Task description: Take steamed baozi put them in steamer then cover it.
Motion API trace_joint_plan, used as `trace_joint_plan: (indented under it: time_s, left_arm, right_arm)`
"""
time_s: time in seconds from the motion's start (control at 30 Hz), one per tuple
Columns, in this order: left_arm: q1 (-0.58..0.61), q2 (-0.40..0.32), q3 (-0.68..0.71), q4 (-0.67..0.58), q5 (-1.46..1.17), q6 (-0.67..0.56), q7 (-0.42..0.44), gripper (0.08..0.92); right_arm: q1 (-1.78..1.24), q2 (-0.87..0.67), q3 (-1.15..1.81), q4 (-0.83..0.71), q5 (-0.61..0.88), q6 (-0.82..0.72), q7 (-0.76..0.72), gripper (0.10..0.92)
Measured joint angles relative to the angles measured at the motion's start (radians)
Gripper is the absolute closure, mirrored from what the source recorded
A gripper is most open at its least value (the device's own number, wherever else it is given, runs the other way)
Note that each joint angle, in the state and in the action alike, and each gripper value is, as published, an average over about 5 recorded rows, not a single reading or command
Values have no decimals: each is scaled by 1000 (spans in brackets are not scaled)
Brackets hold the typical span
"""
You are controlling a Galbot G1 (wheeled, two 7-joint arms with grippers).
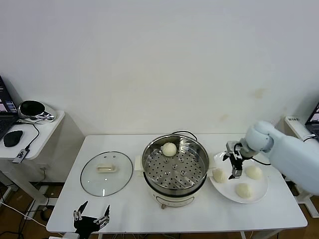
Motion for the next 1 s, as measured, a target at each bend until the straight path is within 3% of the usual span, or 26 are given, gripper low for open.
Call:
trace_joint_plan:
  time_s: [1.0]
  left_arm:
    - [-15,0,0,41,0,-1,6,177]
  right_arm:
    - [-88,121,63,-143,-82,-8,53,203]
